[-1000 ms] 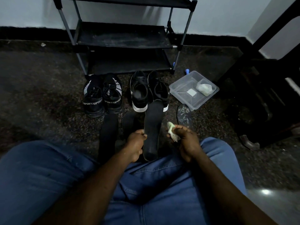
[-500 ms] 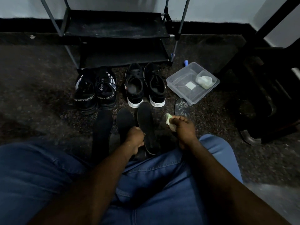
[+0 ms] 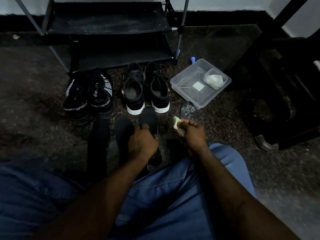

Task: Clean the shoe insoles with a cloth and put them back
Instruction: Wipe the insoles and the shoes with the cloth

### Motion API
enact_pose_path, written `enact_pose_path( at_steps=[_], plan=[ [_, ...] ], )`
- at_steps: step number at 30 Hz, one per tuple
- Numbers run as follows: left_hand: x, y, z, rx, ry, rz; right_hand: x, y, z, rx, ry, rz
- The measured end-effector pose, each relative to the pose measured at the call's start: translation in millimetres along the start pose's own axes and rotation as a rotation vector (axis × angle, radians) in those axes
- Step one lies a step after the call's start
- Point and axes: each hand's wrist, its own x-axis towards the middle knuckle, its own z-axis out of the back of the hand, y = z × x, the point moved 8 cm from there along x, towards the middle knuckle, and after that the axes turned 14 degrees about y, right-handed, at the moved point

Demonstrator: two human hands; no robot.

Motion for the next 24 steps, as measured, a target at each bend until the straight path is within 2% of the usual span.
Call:
enact_pose_path(
  at_steps=[6,12,15,18,24],
  plan=[
    [33,-63,-23,-0.072,0.129,-0.169,1,14,14,0.062,-0.066,0.05],
    [74,-108,-43,-0.069,0.137,-0.159,21,26,48,0.075,-0.152,0.058],
    [95,-121,-45,-0.184,0.089,-0.149,27,31,57,0.026,-0.144,0.067],
    [117,-140,-44,-0.188,0.041,-0.171,35,27,63,0.077,-0.147,0.052],
    [152,-157,-41,-0.328,0.116,-0.232,46,15,68,0.143,-0.157,0.009]
  ],
)
